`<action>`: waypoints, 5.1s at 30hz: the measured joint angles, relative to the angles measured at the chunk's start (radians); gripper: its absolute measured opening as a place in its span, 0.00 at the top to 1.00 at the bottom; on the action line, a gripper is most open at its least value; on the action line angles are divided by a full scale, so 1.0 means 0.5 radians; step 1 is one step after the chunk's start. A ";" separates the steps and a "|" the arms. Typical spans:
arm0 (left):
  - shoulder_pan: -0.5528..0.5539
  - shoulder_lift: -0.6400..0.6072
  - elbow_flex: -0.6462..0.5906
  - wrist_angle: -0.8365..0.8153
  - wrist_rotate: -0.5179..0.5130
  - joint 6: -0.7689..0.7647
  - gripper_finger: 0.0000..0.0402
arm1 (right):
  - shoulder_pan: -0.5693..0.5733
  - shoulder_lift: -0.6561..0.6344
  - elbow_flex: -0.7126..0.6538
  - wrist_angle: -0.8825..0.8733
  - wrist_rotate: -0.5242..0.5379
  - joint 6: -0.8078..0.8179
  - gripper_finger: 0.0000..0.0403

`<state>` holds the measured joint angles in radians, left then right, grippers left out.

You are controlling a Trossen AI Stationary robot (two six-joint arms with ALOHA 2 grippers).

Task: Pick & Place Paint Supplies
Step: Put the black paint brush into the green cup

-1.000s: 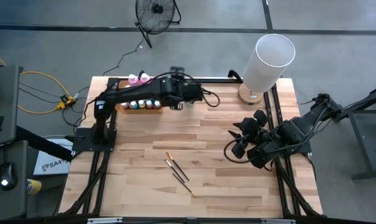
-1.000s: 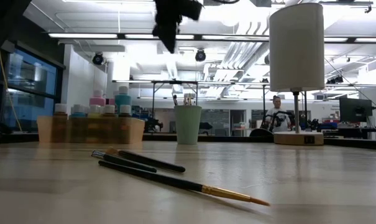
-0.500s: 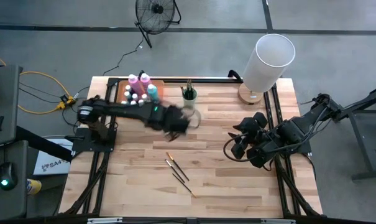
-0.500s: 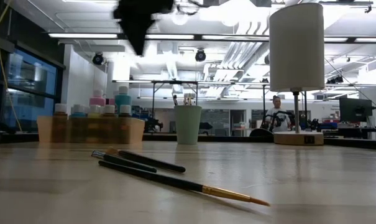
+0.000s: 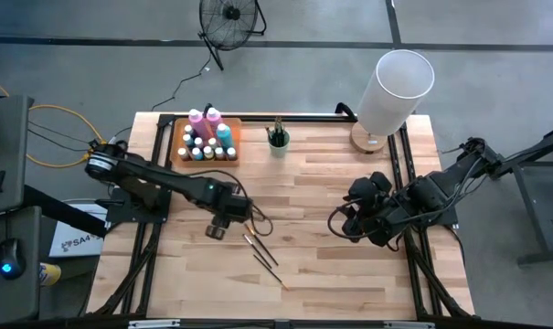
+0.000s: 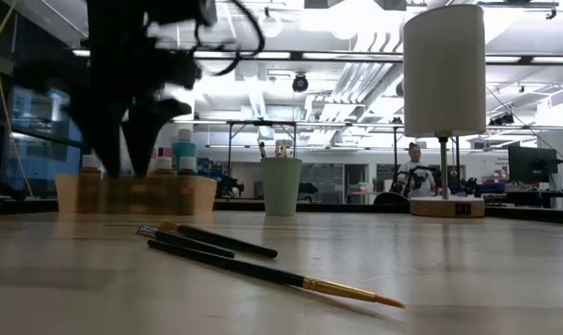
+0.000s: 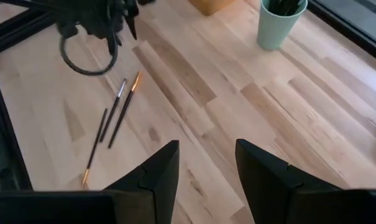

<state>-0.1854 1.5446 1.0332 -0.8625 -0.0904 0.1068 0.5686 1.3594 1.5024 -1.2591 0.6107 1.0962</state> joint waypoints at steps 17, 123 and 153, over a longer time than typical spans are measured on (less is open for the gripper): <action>0.035 0.124 -0.078 0.538 0.110 0.874 0.60 | 0.000 0.000 0.000 0.072 -0.077 0.000 0.62; 0.885 0.618 1.343 -0.113 -1.921 2.849 1.00 | -0.340 0.001 0.001 0.122 0.087 -0.964 0.62; 0.691 0.443 1.343 -0.302 -1.922 0.882 0.64 | -0.423 0.001 0.001 0.118 0.037 -0.869 0.62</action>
<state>0.1603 1.7661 1.7046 -1.0133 -1.0514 0.5475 0.3569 1.3598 1.5028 -1.1999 0.6292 0.6616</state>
